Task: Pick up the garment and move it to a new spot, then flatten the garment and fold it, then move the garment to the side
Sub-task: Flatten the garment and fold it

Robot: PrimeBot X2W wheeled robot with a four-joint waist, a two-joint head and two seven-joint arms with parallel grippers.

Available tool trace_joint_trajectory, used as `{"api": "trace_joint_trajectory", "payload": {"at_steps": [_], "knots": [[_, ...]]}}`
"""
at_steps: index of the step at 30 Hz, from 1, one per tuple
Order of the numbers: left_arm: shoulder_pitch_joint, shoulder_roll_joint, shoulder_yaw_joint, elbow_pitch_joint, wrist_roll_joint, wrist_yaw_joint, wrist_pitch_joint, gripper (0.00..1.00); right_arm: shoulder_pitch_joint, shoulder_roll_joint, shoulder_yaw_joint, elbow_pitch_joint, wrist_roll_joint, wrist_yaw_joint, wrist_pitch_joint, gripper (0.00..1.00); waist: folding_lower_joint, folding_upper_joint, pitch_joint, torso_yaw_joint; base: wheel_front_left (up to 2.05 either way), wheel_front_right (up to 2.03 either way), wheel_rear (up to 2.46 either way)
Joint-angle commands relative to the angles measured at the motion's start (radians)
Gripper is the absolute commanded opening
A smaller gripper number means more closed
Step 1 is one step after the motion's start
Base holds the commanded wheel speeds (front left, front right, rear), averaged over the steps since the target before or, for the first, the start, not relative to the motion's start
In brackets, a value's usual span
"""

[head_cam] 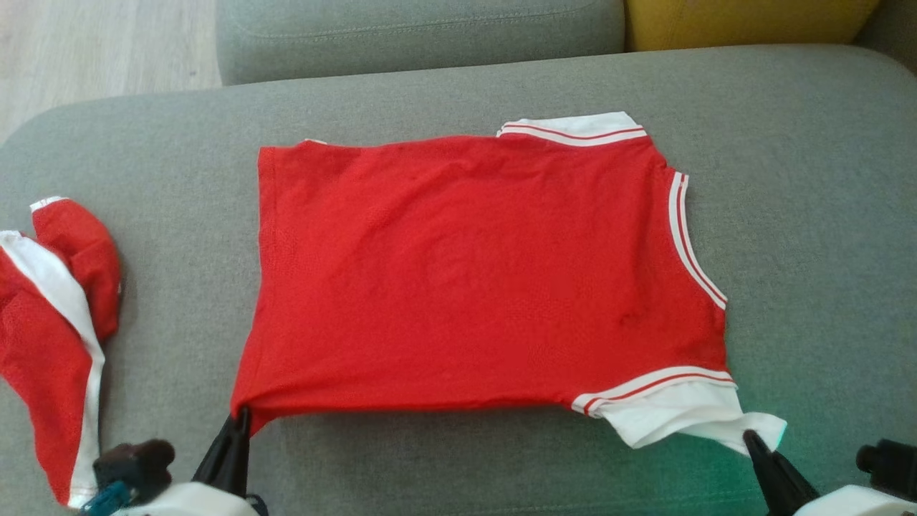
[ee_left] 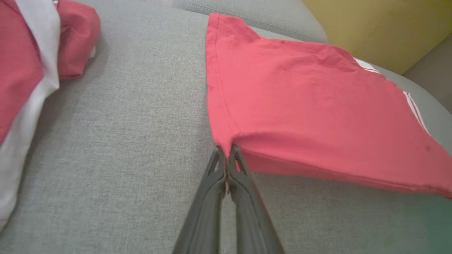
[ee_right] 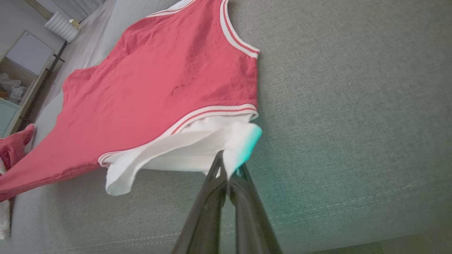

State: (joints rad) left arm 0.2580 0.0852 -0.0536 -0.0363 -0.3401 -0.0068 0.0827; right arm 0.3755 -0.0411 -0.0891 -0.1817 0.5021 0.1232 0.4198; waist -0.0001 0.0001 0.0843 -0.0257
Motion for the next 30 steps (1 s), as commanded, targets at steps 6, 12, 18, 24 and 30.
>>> {"api": "trace_joint_trajectory", "payload": {"at_steps": [6, 12, 18, 24, 30], "knots": [[-0.027, 0.005, 0.042, -0.051, -0.032, 0.019, 0.010, 0.00, -0.055, -0.009, 0.007, -0.006, 0.015, 0.008, 0.014, 0.00, 0.0001, -0.0001, 0.000, -0.005, 0.00, 0.00, 0.00], [-0.095, 0.029, 0.039, 0.001, -0.058, 0.004, 0.076, 0.00, -0.176, -0.009, 0.030, 0.056, -0.030, 0.008, 0.019, 0.00, 0.0001, -0.0001, 0.014, -0.008, 0.00, 0.00, 0.00], [-0.185, 0.058, 0.046, 0.027, -0.093, -0.014, 0.147, 0.00, -0.340, -0.028, 0.054, 0.147, -0.052, 0.008, 0.003, 0.00, 0.0001, -0.0001, 0.040, -0.010, 0.00, 0.00, 0.00], [-0.289, 0.085, 0.042, 0.054, -0.127, -0.033, 0.219, 0.00, -0.508, -0.094, 0.111, 0.258, -0.045, 0.008, -0.027, 0.00, 0.0001, -0.0001, 0.083, -0.005, 0.00, 0.00, 0.00], [-0.374, 0.105, 0.049, 0.101, -0.154, -0.046, 0.251, 0.00, -0.628, -0.141, 0.166, 0.347, -0.025, 0.008, -0.090, 0.00, 0.0001, -0.0001, 0.115, -0.006, 0.00, 0.00, 0.00]]}}
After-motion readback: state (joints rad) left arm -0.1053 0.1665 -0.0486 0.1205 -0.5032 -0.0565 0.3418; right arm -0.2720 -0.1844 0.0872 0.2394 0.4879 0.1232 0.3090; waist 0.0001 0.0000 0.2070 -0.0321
